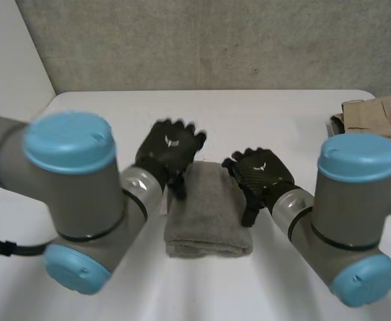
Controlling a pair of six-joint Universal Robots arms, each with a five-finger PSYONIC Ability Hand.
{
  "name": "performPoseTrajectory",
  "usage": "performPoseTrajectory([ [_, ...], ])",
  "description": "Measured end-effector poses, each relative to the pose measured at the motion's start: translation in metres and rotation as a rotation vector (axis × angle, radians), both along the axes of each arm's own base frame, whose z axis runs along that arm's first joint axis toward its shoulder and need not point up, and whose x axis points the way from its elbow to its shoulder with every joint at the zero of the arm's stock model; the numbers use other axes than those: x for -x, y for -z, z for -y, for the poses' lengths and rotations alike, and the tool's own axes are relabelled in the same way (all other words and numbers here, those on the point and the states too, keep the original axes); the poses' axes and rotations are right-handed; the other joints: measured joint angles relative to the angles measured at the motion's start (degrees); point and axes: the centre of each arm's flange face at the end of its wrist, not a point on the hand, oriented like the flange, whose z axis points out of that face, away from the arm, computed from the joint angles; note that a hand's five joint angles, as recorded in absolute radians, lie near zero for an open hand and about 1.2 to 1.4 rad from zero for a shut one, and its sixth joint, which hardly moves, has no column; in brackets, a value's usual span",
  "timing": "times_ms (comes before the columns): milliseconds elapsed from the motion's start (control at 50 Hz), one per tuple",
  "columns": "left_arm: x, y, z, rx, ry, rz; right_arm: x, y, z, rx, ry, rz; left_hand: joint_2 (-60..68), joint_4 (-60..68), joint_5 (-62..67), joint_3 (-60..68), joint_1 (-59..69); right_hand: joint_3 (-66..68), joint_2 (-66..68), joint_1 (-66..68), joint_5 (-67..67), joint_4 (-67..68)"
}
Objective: Fold the laundry.
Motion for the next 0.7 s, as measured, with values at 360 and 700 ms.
performPoseTrajectory([
  [360,-0.013,-0.078,0.006,-0.124,0.256,-0.177,-0.013,0.048,-0.067,0.012,-0.114,-0.01,0.0,0.0,0.1,0.0,0.0,0.0,0.0,0.0,0.0,0.0],
  [700,-0.011,-0.073,0.003,-0.162,0.275,-0.178,-0.037,0.072,-0.042,0.112,-0.122,-0.013,0.0,0.0,0.0,0.0,0.0,0.0,0.0,0.0,0.0,0.0],
])
